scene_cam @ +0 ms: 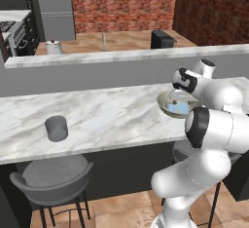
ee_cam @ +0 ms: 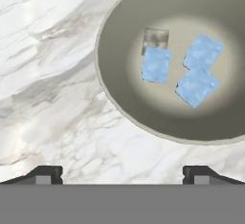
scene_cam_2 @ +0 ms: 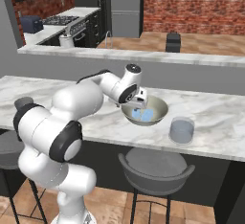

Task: There are four ice cubes in the ice bowl. Place two ice cubes in each glass of water.

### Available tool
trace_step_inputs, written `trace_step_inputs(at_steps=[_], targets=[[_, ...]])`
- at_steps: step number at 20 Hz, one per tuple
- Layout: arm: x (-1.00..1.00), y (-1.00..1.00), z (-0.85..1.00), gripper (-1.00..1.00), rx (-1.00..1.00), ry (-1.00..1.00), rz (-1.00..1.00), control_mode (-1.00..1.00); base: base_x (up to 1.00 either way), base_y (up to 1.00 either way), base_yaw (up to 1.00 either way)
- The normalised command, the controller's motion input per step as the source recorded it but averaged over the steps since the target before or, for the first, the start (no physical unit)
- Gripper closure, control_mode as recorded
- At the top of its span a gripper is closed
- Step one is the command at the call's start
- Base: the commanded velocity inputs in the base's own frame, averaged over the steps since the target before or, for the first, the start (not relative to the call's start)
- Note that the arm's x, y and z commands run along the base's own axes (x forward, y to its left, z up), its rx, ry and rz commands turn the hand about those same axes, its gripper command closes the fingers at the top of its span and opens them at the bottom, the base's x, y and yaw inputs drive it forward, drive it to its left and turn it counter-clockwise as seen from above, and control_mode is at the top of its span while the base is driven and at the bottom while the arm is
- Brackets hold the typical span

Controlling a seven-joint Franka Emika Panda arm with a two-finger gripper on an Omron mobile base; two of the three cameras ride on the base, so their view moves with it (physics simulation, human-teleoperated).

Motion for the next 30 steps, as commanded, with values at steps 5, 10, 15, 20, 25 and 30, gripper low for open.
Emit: trace_step_inputs(at_steps=[5,10,15,20,25,30], targets=[[0.23,0.0,-0.29,-1.0,0.04,0.0,0.0,-1.0,0.0,0.0,0.0],[0.27,0.0,-0.18,-1.0,0.04,0.0,0.0,-1.0,0.0,0.0,0.0],[0.36,0.0,-0.03,-1.0,0.04,0.0,0.0,-1.0,0.0,0.0,0.0],[0.38,-0.01,0.0,-1.0,0.0,0.0,0.0,-1.0,0.0,0.0,0.0],[0.35,-0.03,-0.18,-1.0,0.0,0.0,0.0,-1.0,0.0,0.0,0.0],[0.17,-0.17,-0.43,-1.0,0.0,0.01,0.0,-1.0,0.0,0.0,0.0]])
